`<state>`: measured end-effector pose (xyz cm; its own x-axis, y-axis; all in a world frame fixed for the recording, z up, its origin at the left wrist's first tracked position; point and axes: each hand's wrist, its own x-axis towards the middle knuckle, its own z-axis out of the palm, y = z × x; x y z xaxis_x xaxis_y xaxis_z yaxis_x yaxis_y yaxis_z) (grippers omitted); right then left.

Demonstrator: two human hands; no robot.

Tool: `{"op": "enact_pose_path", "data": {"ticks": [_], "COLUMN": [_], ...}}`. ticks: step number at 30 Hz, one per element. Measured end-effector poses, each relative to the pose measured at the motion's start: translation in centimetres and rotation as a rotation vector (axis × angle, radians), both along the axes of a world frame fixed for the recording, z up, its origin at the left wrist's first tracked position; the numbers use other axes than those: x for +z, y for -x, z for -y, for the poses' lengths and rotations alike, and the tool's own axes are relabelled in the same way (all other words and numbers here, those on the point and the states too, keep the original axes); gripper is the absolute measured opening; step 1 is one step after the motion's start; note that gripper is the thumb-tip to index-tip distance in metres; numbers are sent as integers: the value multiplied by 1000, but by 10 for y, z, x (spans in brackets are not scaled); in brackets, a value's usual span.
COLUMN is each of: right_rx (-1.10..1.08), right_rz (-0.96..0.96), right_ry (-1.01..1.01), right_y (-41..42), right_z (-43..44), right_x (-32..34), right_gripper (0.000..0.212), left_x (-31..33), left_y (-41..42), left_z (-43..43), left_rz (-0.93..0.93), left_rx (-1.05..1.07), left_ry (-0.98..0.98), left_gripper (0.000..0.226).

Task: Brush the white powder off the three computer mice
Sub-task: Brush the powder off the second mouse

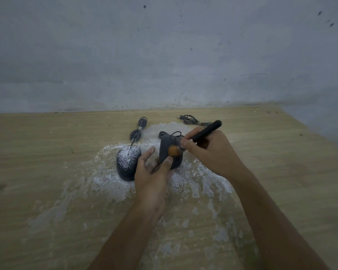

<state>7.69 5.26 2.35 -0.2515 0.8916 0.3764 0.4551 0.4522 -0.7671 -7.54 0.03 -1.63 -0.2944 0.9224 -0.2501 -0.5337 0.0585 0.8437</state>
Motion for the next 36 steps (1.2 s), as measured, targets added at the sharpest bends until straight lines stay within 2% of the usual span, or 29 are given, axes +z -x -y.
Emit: {"op": "enact_pose_path", "data": {"ticks": [3,7,12,16,19,21,29,32,36], "right_rx": [36,-76,130,-21,84,141,-146,-264,-282], "right_rz": [-47,-69,15,-23,70,62,-113,-238,-294], "right_ry": [37,-25,68,-29,38,79,17,-16,-22], "right_y": [-4,-1,0,7,7,0,-24,-32,-35], "right_z": [0,-2,3,-1,2,5,0,-3,-2], "right_x": [1,-1,-1,0,-1,1,10,11,10], "right_gripper": [12,10,11,5,7,9,9,8,11], "left_x": [1,2,0,-1,0,-1,1,0,2], "left_y": [-1,-2,-2,-3,-3,-4,-10,-11,-10], "left_z": [-1,-2,-1,-2,-1,-1,-4,-4,-2], "left_rz": [66,141,82,60,24,8,-73,-163,-320], "left_rx": [1,15,21,24,21,13,-42,-85,-74], "left_ry": [22,16,38,54,61,61,96,115,129], "left_gripper": [35,33,31,30,32,35,36,39,43]}}
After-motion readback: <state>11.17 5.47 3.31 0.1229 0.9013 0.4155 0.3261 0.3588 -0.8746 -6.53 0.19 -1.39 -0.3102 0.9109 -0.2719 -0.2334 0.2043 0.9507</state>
